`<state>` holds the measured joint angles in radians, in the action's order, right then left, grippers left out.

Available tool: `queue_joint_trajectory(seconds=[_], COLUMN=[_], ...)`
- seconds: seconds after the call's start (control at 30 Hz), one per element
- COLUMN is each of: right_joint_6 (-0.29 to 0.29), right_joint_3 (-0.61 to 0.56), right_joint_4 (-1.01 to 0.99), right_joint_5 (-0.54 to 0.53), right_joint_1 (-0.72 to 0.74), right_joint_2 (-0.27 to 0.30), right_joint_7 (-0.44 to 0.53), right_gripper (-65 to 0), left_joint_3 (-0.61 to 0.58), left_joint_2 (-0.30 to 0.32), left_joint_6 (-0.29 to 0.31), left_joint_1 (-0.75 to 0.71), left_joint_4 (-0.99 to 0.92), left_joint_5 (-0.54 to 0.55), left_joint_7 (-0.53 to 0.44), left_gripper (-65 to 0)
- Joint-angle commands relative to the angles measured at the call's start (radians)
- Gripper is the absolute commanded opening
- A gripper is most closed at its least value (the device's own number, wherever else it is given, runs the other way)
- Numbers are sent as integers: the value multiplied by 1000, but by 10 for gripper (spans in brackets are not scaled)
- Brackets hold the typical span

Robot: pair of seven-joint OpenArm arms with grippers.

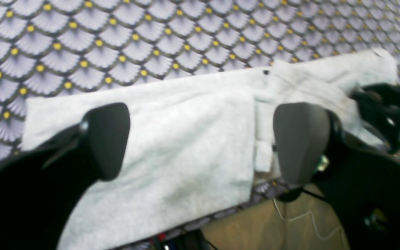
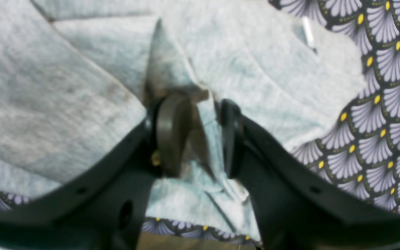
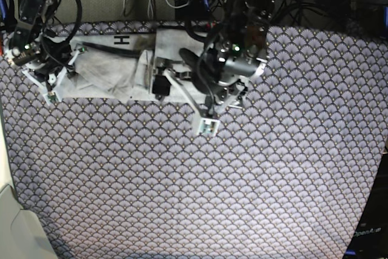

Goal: Fold the T-shirt properly
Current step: 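Lower the folded half onto the strip and press it flat with the left gripper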

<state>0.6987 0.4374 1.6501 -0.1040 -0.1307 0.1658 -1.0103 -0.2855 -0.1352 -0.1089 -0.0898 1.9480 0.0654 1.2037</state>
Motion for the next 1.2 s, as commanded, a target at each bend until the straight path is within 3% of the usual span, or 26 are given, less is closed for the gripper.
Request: queue_joint_trajectory(seconds=[0.0, 1.17], right_joint_6=[-1, -1], right_joint_3=[4, -25], right_joint_4=[20, 22], right_joint_5=[-4, -4], right_joint_1=[12, 13], right_joint_2=[11, 15], right_joint_7=[8, 8], right_gripper=[-447, -447], left_joint_3=[-4, -156], left_joint_2=[-17, -22], left_joint_6=[1, 1], left_joint_1=[12, 279], left_joint_4=[-6, -424], left_joint_5=[12, 14], left_joint_7=[-11, -23], left_gripper=[-2, -2])
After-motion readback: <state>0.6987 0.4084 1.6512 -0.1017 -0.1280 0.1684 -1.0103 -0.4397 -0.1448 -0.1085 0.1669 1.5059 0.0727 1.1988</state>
